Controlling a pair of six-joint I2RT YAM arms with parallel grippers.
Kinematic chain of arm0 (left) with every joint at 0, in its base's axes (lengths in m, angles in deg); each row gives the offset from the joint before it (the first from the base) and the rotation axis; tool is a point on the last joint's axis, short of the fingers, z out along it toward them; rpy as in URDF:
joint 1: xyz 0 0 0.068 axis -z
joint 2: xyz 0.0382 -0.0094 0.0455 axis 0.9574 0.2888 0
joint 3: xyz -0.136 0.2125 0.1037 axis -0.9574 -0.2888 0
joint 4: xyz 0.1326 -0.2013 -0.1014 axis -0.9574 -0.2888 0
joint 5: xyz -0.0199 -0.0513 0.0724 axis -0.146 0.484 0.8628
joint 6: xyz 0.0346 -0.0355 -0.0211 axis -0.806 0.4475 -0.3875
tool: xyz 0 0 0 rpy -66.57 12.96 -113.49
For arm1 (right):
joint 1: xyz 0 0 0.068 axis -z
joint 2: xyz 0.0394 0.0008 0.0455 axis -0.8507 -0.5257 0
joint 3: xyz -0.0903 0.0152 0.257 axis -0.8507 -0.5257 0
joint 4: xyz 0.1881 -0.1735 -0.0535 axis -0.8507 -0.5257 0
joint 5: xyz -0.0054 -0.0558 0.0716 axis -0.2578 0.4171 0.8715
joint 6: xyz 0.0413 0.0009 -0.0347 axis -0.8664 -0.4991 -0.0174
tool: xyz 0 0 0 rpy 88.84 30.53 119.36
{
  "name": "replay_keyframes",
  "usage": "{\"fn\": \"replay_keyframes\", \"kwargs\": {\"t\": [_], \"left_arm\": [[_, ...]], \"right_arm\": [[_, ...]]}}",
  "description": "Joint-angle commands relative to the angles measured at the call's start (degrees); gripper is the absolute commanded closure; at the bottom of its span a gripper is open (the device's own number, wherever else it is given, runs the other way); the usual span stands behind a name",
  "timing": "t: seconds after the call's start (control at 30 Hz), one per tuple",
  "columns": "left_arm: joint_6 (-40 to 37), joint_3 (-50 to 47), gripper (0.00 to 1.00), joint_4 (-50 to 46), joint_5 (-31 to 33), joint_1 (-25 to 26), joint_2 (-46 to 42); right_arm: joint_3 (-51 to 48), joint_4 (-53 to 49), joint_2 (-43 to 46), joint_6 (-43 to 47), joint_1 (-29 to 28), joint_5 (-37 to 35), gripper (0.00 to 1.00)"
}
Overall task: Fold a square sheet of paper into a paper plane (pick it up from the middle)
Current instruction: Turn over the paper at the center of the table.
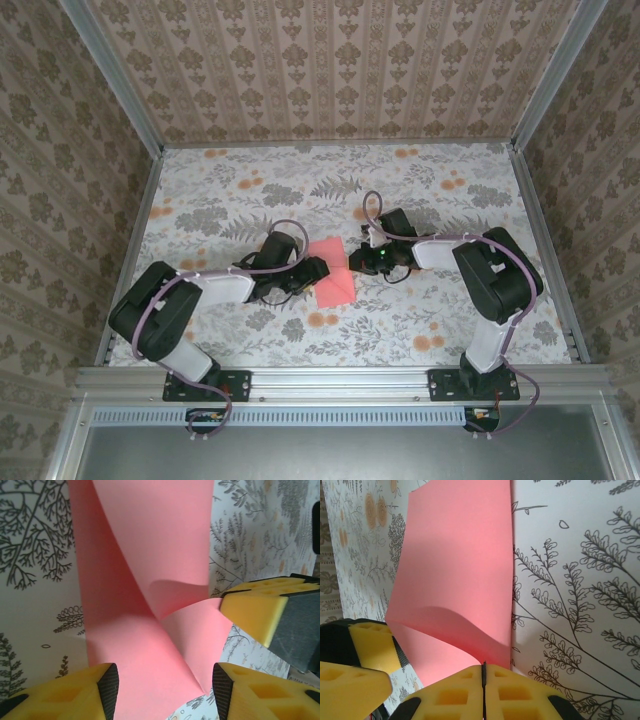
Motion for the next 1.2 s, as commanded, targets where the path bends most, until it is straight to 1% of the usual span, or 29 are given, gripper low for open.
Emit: {"fn": "replay_keyframes", "kwargs": {"t": [0.0,0.17,0.43,0.53,0.57,0.63,0.67,0.73,0.8,0.9,0.97,1.07,1.17], "left_arm": [[-1.0,1.58,0.46,0.96,-1.27,0.2,1.13],[-1.76,2.75,0.53,2.43,-2.31,-0.02,3.01],[-2.77,4.56,0.68,3.45,-2.78,-0.77,5.51],[-3.23,4.95,0.74,4.2,-3.03,-0.86,6.63],[-3.33,4.91,0.77,4.56,-3.05,-0.86,6.84],[-3.84,5.05,0.83,5.14,-2.85,-0.95,7.21],[-4.31,5.18,0.85,4.96,-2.64,-0.95,7.23],[-5.5,5.44,0.89,3.97,-1.86,-1.16,6.83],[-6.71,5.9,0.91,2.03,-1.1,-1.37,6.06],[-9.97,7.41,0.94,-4.39,0.49,-1.47,3.3],[-12.92,9.64,0.95,-11.65,2.38,-1.47,0.74],[-18.93,15.23,0.95,-27.19,7.17,-1.23,-3.35],[-25.25,22.64,0.95,-43.79,14.11,-0.86,-6.32]], "right_arm": [[-0.9,1.7,1.15,-1.03,0.25,-0.21,0.93],[-1.06,1.5,0.99,-1.01,0.49,-0.08,0.93],[-1.42,1.35,1.33,-1.05,0.67,0.25,0.92],[-1.46,1.06,1.82,-1.38,0.74,0.58,0.89],[-1.4,0.81,2.1,-1.58,0.85,0.62,0.86],[-1.38,-0.61,3.42,-1.87,1.01,-0.13,0.76],[-1.34,-1.72,4.13,-1.92,1.18,-0.98,0.69],[-1.41,-4.13,6.54,-1.74,1.52,-2.98,0.5],[-1.44,-6.68,9.19,-0.73,1.67,-5.08,0.38],[-1.55,-11.03,13.97,1.07,1.93,-9.98,0.27],[-1.73,-13.44,17.21,1.9,2.12,-13.34,0.22],[-2.16,-16.67,22.26,2.31,2.55,-19.64,0.18],[-2.86,-19.42,27.17,1.62,3.4,-25.42,0.14]]}}
